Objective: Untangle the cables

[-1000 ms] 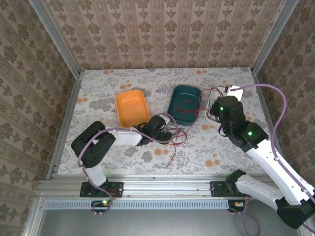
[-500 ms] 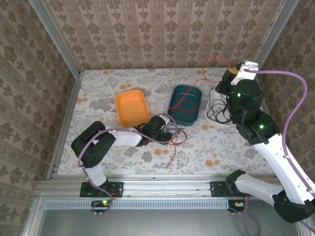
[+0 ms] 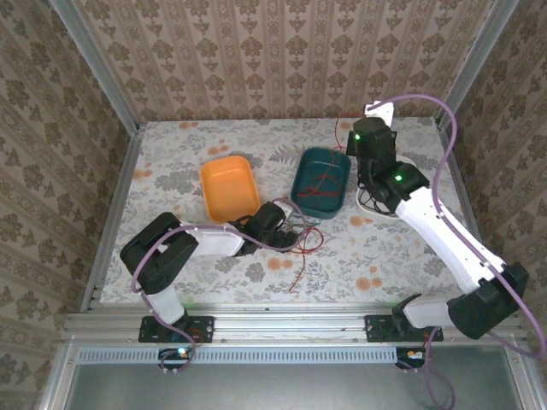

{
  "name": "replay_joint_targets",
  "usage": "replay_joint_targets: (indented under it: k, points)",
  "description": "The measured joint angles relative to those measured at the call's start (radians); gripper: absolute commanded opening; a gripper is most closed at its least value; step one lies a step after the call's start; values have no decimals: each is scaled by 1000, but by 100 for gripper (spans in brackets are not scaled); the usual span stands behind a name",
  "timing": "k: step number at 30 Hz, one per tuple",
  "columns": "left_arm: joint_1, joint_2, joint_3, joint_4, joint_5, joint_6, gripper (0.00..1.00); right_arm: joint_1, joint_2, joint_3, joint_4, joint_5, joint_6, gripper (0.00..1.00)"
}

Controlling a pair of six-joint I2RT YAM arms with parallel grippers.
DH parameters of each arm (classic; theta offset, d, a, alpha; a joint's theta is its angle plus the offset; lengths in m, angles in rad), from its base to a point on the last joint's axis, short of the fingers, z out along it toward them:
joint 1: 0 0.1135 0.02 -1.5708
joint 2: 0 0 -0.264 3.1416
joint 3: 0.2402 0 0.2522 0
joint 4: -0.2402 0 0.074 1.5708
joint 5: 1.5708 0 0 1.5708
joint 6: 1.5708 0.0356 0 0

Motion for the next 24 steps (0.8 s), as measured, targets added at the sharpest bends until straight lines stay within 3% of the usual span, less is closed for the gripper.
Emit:
replay_joint_targets:
  k: [7,19,21,24]
  points:
    - [0,-15,-10,-18,-3,0,88,-11,162,-53,-65,2,55,0]
    - [0,-33,-10,-52,-3,0,88,-34,512,3,-161,-241,122,0]
    - [0,-41,-10,-58,-3,0,89,-41,538,13,-170,-264,134,5]
    - [0,-55,-10,-60,-3,0,89,-55,542,28,-176,-284,152,26]
